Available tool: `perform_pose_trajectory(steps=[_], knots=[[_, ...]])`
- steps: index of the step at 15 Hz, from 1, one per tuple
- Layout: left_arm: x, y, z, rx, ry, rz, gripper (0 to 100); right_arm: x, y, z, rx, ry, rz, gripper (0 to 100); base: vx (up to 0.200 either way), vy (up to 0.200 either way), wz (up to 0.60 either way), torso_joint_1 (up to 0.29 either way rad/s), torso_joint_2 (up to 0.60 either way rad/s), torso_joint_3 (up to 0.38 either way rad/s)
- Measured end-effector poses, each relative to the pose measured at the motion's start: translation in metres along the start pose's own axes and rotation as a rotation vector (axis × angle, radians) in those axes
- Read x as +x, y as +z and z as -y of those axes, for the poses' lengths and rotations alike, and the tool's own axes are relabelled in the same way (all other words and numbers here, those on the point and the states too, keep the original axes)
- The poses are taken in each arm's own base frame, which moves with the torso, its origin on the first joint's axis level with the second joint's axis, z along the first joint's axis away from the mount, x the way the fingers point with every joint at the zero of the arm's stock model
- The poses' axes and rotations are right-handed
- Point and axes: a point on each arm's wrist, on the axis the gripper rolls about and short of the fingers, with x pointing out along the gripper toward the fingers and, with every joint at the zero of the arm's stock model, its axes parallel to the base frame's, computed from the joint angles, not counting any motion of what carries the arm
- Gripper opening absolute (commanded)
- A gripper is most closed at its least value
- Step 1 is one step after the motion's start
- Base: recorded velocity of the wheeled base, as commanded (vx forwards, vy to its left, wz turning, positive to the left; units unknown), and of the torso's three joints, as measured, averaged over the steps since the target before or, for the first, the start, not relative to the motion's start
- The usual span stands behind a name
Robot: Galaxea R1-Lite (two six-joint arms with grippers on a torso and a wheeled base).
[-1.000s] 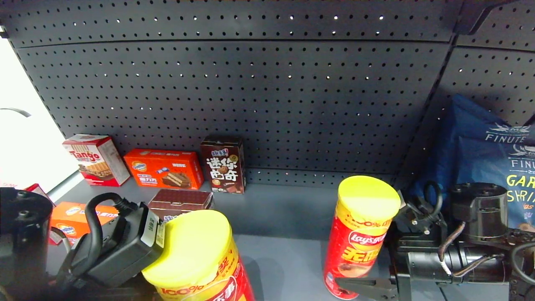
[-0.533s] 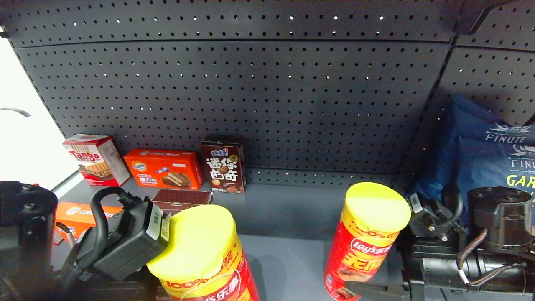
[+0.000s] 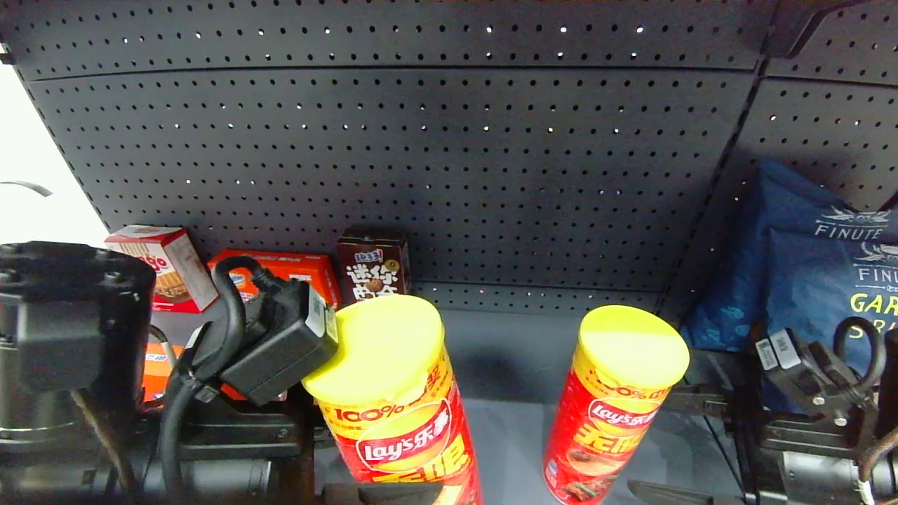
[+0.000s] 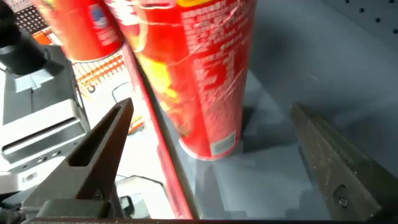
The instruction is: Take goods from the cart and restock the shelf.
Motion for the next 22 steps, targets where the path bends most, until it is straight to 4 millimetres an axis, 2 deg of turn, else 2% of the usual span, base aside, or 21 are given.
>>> perform_pose_trajectory(steps=[3,7,14,19,22], knots=[[0.008,0.003,-0.005,-0.001,0.004,0.002,0,-0.02,0.006,-0.013,0.01,-0.053,-0.026,100,0.0,0.0,0.0,0.0,0.0,0.0],[0.02,0.012,-0.016,-0.004,0.04,0.009,0,-0.048,0.017,-0.03,-0.03,-0.138,0.024,100,0.0,0.0,0.0,0.0,0.0,0.0],[0.052,0.033,-0.052,0.036,0.203,0.026,0,-0.081,0.025,-0.051,-0.047,-0.232,0.164,100,0.0,0.0,0.0,0.0,0.0,0.0],[0.072,0.041,-0.081,0.086,0.247,0.016,0,-0.095,0.023,-0.061,-0.044,-0.24,0.192,100,0.0,0.0,0.0,0.0,0.0,0.0],[0.085,0.061,-0.094,0.108,0.258,0.06,0,-0.097,0.025,-0.062,-0.035,-0.241,0.207,100,0.0,0.0,0.0,0.0,0.0,0.0]])
